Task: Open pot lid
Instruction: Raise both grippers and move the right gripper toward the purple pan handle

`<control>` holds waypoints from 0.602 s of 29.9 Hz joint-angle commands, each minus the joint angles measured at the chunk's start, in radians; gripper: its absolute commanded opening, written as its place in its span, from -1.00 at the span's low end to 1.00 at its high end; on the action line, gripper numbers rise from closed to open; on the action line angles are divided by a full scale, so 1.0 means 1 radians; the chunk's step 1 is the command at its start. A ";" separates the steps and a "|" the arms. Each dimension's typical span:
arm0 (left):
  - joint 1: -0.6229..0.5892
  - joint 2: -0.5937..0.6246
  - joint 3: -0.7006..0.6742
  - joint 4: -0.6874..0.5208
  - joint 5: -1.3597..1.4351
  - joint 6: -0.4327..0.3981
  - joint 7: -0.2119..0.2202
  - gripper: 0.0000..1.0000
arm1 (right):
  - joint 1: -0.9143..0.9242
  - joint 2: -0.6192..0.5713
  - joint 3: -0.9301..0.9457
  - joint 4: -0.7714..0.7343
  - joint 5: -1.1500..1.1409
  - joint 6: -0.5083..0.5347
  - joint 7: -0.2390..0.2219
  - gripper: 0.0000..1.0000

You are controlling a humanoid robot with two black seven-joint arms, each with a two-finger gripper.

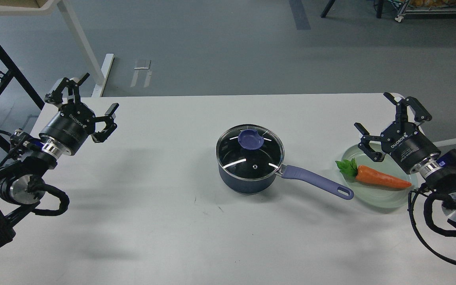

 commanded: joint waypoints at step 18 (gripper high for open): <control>-0.051 0.055 0.015 0.028 0.004 0.007 -0.001 0.99 | 0.106 -0.263 0.000 0.164 -0.356 -0.012 0.000 0.99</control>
